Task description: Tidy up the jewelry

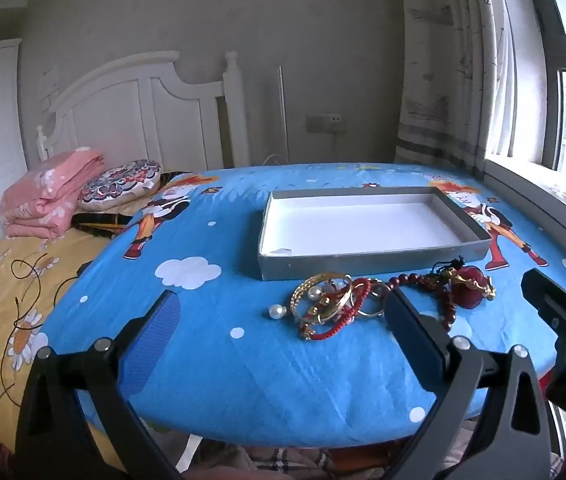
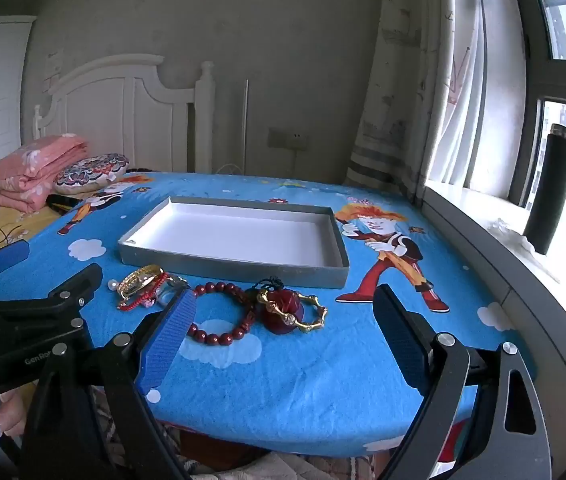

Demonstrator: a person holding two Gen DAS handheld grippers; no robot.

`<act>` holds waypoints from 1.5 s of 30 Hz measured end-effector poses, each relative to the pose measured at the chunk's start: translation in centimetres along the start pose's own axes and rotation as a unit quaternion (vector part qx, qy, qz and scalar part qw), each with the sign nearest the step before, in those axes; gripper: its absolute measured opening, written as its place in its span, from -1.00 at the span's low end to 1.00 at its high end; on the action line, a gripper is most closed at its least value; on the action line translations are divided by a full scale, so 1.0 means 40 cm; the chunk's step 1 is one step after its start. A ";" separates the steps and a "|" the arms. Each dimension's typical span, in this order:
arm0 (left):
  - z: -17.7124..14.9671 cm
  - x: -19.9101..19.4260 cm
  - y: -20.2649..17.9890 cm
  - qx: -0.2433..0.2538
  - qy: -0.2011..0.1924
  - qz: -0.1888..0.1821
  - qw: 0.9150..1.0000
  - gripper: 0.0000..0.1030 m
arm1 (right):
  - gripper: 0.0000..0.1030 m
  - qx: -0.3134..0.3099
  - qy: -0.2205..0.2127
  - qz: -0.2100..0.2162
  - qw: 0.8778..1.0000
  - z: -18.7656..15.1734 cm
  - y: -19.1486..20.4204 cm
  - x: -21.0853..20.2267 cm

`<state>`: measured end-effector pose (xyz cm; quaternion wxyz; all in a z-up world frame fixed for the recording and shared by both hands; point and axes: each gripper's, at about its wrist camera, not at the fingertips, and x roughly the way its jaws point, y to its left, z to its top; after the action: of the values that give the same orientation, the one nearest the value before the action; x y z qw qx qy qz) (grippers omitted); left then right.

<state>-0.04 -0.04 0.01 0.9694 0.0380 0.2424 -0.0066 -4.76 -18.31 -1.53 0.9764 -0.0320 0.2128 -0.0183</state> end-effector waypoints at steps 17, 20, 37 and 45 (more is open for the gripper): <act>0.003 0.004 0.008 -0.001 0.004 0.002 1.000 0.91 | 0.64 -0.001 0.006 -0.002 1.000 -0.002 -0.003 0.007; 0.002 0.004 0.007 -0.002 0.004 0.002 1.000 0.91 | 0.64 -0.001 0.007 -0.001 1.000 -0.001 -0.004 0.007; 0.000 0.005 0.007 -0.003 0.006 0.003 1.000 0.91 | 0.64 0.000 0.010 0.000 1.000 -0.007 -0.002 0.014; 0.000 0.006 0.007 -0.003 0.007 0.002 1.000 0.91 | 0.64 0.002 0.011 0.001 1.000 -0.007 -0.004 0.016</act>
<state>0.20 0.24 -0.08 0.9678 0.0355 0.2490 -0.0034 -4.31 -18.50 -2.03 0.9741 -0.0302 0.2235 -0.0184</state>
